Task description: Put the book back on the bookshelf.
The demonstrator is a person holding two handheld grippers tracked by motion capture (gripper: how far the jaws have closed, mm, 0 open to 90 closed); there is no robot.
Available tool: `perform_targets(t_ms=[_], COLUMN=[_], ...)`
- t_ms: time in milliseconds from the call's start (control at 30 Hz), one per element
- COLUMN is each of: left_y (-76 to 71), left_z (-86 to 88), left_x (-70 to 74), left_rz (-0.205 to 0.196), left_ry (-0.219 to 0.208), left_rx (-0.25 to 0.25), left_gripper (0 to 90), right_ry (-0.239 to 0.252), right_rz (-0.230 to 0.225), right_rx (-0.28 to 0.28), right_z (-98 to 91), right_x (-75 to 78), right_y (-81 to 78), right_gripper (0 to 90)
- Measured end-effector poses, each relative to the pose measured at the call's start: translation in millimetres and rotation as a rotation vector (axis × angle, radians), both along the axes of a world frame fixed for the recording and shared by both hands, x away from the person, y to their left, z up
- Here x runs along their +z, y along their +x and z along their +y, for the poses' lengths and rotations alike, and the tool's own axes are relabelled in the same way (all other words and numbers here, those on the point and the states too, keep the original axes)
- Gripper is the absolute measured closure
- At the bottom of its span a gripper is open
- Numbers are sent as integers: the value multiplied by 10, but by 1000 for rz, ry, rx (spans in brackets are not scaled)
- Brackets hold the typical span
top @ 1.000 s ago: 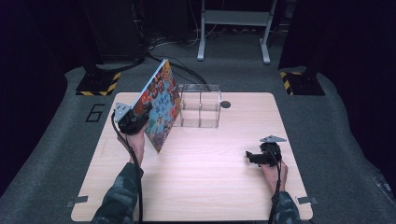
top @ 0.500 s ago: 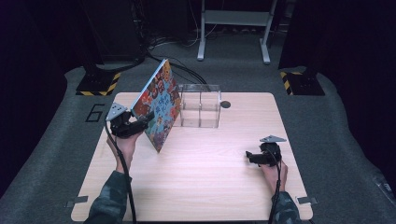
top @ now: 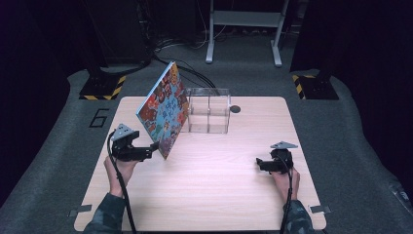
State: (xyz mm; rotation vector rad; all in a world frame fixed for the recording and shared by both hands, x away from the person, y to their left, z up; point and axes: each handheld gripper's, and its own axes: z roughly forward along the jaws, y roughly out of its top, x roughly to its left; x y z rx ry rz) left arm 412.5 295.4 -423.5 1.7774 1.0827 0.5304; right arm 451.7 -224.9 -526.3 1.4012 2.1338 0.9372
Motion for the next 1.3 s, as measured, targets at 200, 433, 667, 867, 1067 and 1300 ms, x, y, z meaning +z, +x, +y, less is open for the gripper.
perform_targets(t_ms=[200,433,667,867,1067,1300], left_y=[-162,-251,-311,-370,-400,-402], left_z=[10,11,9,23,11,-18], left_x=[-250,-576,-828,-1005,-1068,-1075], left_rz=[47,116,165,190,206,199], left_ry=[38,73,102,140,205,262], left_rx=[-9,-8,-4,22,22,15], left_gripper=[13,1,1,0,0,0], right_ry=[1,7,-5,2,-2,-2], right_rz=[-4,-5,-12,-14,-12,-11], right_rx=[0,0,6,-6,2,3], right_z=[12,17,11,18,19,19], right_x=[-3,-6,-14,-18,-18,-18], right_y=[1,2,-3,-6,-3,-2], right_gripper=[99,93,90,89,80,77])
